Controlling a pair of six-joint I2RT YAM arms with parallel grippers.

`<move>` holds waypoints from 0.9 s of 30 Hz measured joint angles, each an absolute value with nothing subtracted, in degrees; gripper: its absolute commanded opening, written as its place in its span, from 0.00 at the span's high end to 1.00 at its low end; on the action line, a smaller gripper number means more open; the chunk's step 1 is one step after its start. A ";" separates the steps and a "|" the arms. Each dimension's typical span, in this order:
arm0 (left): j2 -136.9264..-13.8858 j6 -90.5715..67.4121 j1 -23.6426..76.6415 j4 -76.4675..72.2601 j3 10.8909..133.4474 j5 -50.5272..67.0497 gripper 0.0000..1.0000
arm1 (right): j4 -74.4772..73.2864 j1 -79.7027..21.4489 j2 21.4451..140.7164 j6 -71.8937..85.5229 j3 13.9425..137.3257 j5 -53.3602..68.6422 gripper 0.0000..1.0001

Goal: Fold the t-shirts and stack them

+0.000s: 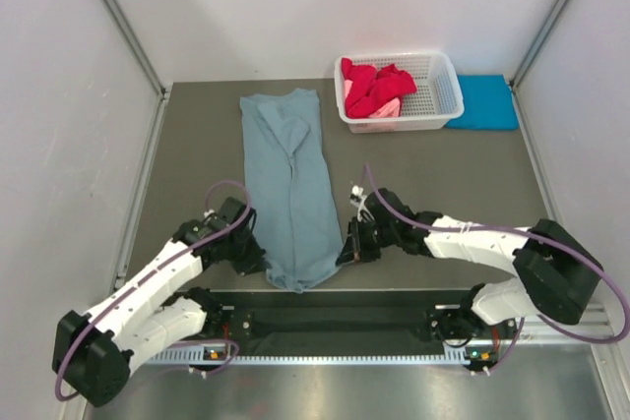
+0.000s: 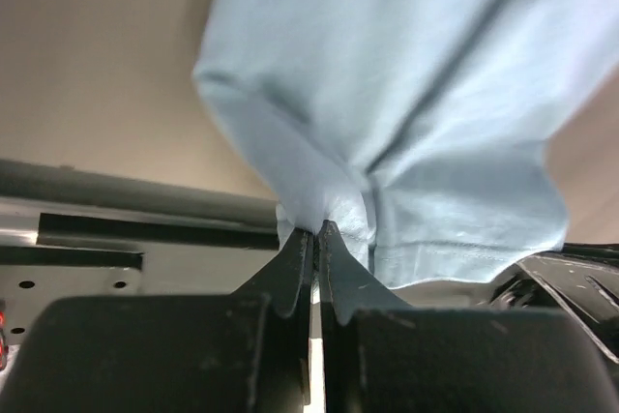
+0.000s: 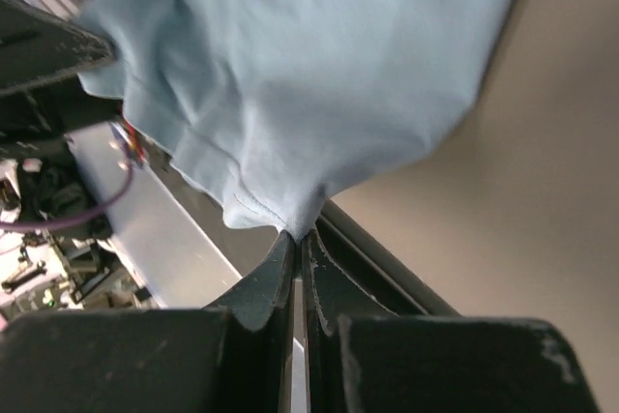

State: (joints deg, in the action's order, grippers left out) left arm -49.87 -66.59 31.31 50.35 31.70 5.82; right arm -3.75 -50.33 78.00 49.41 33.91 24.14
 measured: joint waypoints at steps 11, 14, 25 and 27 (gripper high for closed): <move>-65.95 -59.51 24.91 47.59 48.90 -1.26 1.00 | -13.89 -37.17 89.65 39.22 56.38 28.40 1.00; -70.59 -56.73 18.98 44.71 50.43 0.34 1.00 | -17.34 -33.87 96.05 36.07 64.64 30.41 1.00; -98.06 -46.81 7.33 39.64 72.18 8.82 1.00 | -27.81 -28.77 119.81 29.28 94.00 36.18 1.00; -99.96 -46.37 6.79 39.42 74.13 9.56 1.00 | -29.41 -27.92 122.08 29.04 96.84 36.69 1.00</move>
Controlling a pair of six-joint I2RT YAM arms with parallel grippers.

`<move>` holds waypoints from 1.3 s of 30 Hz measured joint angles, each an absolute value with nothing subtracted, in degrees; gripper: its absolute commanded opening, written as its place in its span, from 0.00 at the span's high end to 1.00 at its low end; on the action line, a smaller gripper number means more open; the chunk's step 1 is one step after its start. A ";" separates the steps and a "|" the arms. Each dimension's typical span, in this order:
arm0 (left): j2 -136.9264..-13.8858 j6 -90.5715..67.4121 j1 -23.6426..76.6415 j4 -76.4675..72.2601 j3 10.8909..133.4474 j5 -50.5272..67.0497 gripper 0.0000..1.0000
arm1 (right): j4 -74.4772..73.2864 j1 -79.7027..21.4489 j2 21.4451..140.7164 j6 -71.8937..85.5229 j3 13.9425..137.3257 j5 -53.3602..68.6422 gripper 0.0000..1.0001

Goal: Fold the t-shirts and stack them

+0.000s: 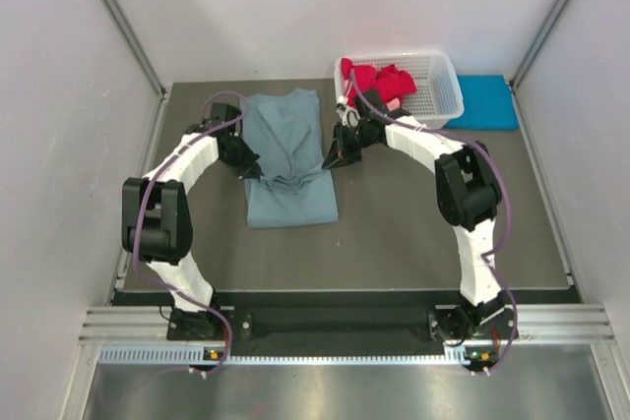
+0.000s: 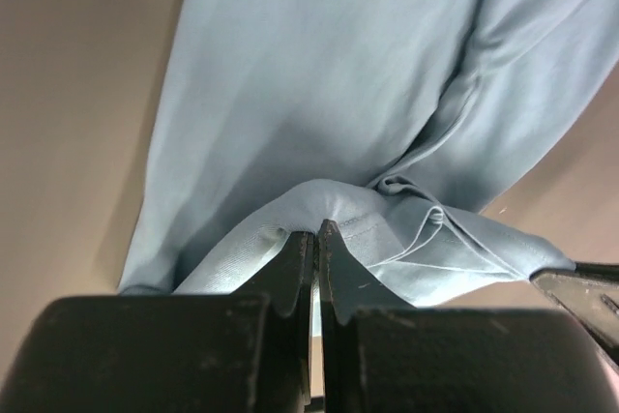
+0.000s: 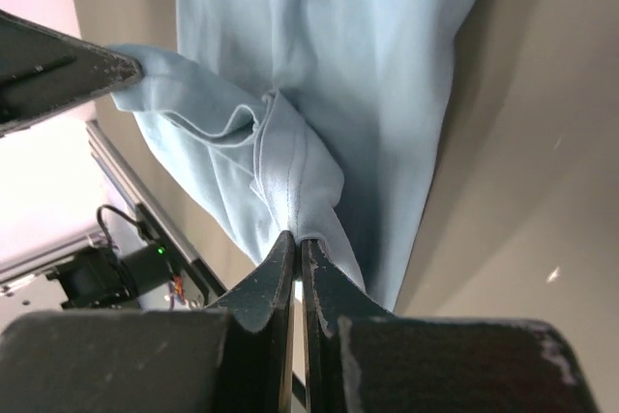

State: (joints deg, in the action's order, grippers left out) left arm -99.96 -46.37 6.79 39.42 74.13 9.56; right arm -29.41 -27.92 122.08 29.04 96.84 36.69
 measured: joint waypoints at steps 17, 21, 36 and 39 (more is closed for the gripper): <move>-107.57 -46.09 1.39 38.61 81.97 11.84 1.00 | -31.73 -25.69 134.34 29.65 114.48 39.48 1.00; -110.45 -46.06 0.86 38.54 83.66 12.51 1.00 | -31.55 -25.17 136.51 30.15 116.66 39.64 1.00; -114.93 -46.13 -0.97 37.67 88.40 14.37 1.00 | -29.67 -24.99 141.10 32.34 123.59 40.66 1.00; -115.04 -46.15 -1.58 37.60 89.08 14.57 1.00 | -29.02 -24.95 141.32 32.84 123.92 40.56 1.00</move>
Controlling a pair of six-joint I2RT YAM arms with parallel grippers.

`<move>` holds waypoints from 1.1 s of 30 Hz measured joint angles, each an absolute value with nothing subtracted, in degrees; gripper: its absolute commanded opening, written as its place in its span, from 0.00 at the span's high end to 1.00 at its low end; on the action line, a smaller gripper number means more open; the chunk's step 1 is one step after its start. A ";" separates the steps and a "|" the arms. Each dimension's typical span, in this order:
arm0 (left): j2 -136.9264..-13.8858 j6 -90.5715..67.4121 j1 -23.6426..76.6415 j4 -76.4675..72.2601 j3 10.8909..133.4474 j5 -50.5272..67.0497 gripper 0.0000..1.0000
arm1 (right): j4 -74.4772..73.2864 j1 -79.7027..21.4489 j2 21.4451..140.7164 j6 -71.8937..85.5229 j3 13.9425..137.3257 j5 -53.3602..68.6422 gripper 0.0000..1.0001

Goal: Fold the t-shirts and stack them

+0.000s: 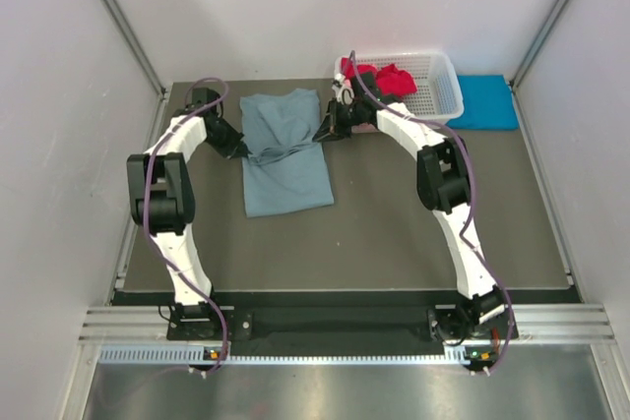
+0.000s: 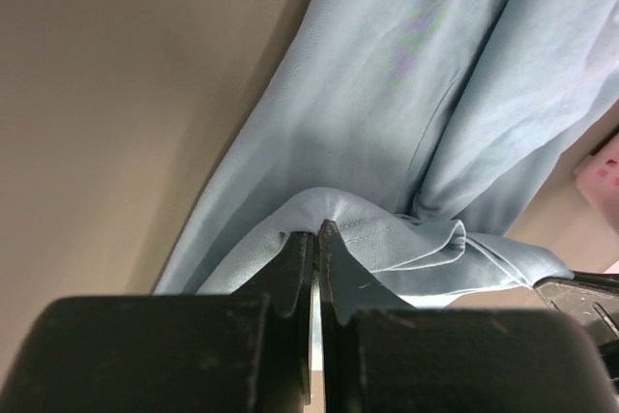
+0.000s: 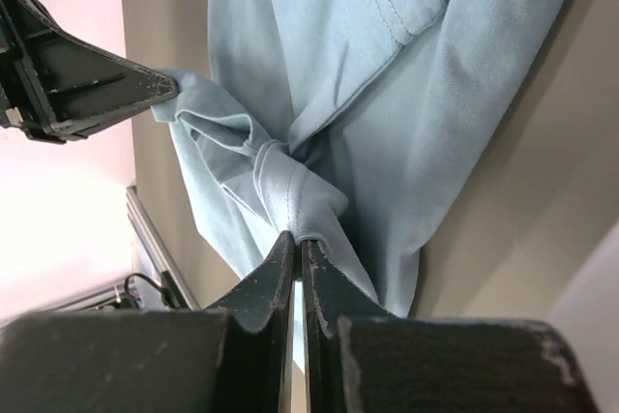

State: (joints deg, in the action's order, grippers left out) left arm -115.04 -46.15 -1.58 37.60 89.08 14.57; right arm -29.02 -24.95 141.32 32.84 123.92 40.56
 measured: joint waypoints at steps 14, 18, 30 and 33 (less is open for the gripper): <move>-119.70 -46.59 -2.42 35.92 90.83 17.15 1.00 | -27.53 -24.77 142.23 33.63 124.95 40.58 1.00; -119.81 -46.59 -2.57 35.68 91.48 17.67 0.98 | -27.42 -24.64 142.37 33.63 125.05 40.58 0.98; -120.53 -46.24 -3.46 34.30 94.63 18.65 0.54 | -26.00 -24.16 144.14 35.77 128.40 40.36 0.74; -120.53 -45.17 -4.12 34.87 97.25 18.55 0.53 | -25.43 -23.77 144.14 36.67 129.58 40.32 0.61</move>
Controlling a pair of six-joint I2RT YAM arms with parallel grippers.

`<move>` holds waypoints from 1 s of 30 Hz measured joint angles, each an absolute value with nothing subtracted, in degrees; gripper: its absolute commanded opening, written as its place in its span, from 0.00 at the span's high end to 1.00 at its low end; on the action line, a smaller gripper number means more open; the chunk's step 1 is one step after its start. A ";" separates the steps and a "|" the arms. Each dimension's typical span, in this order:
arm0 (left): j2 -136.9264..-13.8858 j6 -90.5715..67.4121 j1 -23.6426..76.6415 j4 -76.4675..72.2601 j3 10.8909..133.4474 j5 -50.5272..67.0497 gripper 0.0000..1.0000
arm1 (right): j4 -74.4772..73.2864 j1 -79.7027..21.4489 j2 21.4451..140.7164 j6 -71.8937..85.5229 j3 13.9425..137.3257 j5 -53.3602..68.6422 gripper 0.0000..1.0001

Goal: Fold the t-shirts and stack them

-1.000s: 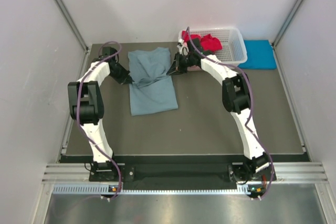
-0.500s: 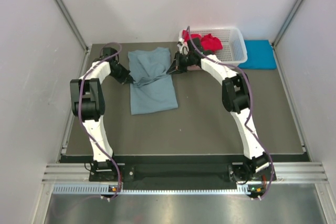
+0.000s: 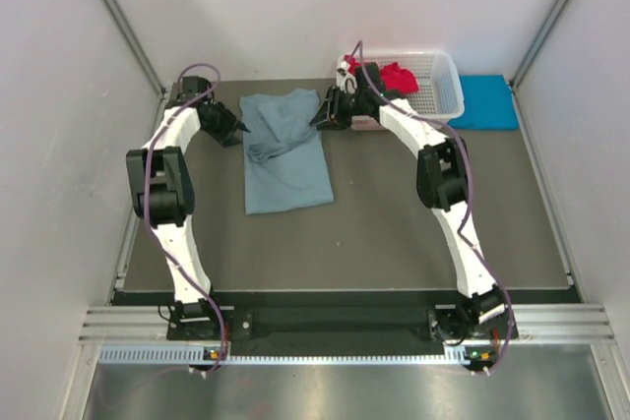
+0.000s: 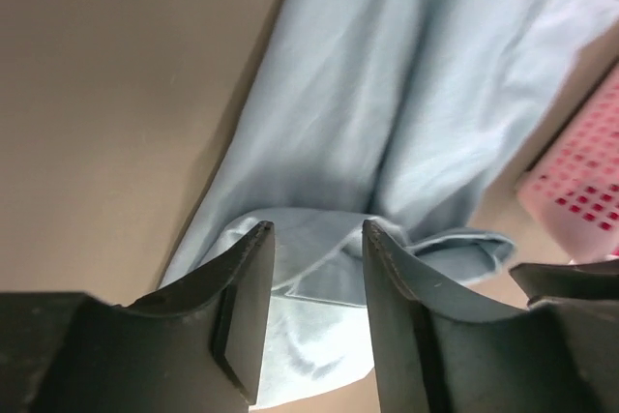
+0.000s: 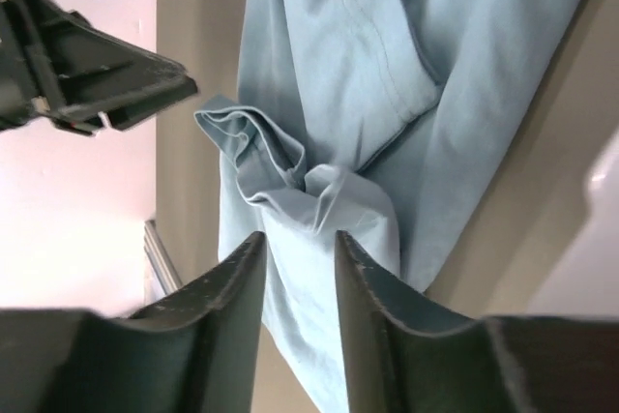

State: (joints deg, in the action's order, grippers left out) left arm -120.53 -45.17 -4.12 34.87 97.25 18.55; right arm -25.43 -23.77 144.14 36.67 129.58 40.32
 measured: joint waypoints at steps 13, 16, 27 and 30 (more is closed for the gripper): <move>-100.47 -32.40 -4.47 40.69 89.27 15.99 0.38 | -33.89 -24.16 135.13 30.41 127.04 35.46 0.36; -92.86 -29.80 -4.47 41.10 80.20 17.06 0.38 | -35.83 -25.50 126.54 26.35 119.33 32.97 0.34; -85.73 -28.45 -4.47 39.62 52.49 25.56 0.32 | -25.52 -32.75 104.31 22.92 76.29 34.39 0.34; -85.71 -28.84 -4.47 37.87 50.89 26.48 0.31 | -22.13 -31.68 104.71 24.80 68.55 34.83 0.33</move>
